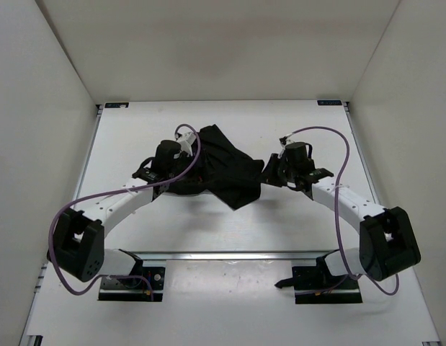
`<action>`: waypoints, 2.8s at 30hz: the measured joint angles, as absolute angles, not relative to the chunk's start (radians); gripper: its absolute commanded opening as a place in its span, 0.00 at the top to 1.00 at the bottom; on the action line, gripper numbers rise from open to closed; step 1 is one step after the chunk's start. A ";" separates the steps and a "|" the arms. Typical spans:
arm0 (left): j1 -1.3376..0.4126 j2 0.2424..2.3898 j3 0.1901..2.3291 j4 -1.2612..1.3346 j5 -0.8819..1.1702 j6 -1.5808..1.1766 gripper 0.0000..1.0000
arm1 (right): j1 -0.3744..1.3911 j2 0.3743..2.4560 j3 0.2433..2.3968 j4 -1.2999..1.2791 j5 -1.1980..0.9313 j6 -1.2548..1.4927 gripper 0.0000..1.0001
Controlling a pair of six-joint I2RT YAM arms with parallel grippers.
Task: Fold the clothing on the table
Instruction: Flatten the skirt out
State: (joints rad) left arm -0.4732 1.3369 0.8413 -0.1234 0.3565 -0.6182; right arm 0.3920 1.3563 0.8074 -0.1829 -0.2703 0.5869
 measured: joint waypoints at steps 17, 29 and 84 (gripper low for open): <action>-0.480 1.357 0.844 -0.159 0.371 -0.595 0.01 | 0.351 1.327 0.736 0.054 -0.398 0.637 0.45; -0.443 1.314 0.844 -0.162 0.382 -0.590 0.02 | 0.360 1.398 0.736 0.081 -0.413 0.639 1.00; -0.788 1.207 0.631 0.197 -0.163 -0.870 0.07 | 0.614 1.899 2.175 -0.472 -0.136 0.388 1.00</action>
